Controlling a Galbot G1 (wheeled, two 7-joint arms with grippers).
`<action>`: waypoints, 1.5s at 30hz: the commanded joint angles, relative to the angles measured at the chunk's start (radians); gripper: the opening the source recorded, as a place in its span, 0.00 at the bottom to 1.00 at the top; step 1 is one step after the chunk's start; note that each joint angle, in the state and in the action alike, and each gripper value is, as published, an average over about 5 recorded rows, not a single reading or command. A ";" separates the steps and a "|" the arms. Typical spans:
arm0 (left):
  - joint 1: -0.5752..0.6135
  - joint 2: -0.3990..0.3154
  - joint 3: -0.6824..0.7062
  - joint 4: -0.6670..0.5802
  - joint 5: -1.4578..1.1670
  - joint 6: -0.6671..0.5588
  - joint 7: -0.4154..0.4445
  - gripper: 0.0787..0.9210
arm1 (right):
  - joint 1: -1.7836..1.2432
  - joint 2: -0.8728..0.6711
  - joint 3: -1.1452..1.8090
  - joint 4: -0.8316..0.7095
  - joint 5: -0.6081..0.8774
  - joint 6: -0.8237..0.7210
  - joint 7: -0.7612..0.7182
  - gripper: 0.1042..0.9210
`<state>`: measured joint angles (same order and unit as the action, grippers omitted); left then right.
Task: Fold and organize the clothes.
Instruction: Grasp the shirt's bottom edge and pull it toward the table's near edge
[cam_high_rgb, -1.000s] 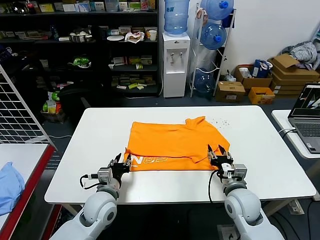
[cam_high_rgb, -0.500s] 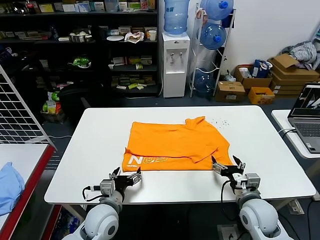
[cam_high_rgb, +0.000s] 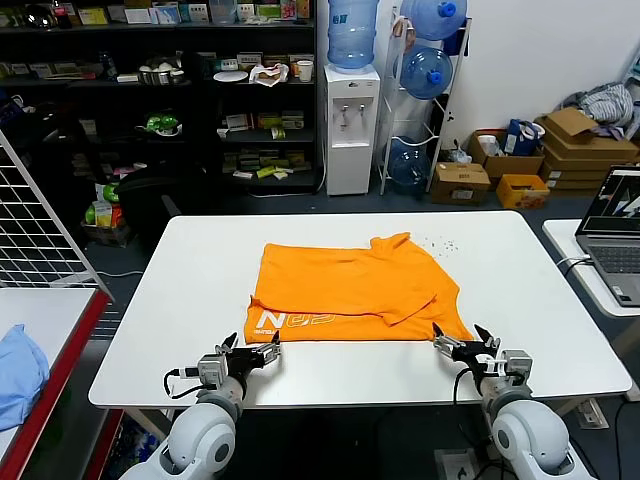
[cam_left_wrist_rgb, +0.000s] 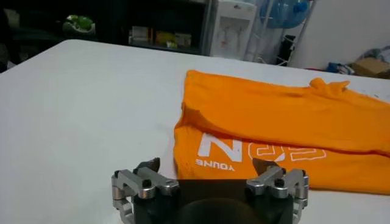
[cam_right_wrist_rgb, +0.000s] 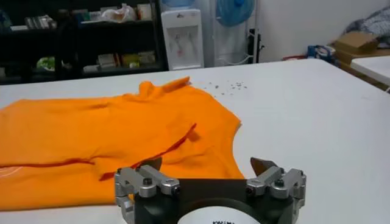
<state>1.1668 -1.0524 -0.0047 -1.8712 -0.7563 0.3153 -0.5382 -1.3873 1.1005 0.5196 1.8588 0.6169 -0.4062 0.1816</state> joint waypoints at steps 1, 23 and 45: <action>-0.013 0.003 0.008 0.013 -0.010 0.004 0.002 1.00 | 0.011 -0.006 0.001 -0.026 0.018 -0.029 0.002 1.00; -0.014 0.000 0.016 0.026 -0.005 0.001 0.007 0.57 | 0.018 0.006 -0.008 -0.038 0.023 -0.023 -0.003 0.43; 0.066 0.056 -0.025 -0.117 -0.012 -0.001 -0.028 0.02 | -0.142 -0.010 0.050 0.170 0.078 0.020 0.015 0.02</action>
<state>1.1811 -1.0331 -0.0065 -1.8975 -0.7606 0.3129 -0.5569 -1.4460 1.0948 0.5486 1.9262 0.6766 -0.3961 0.1946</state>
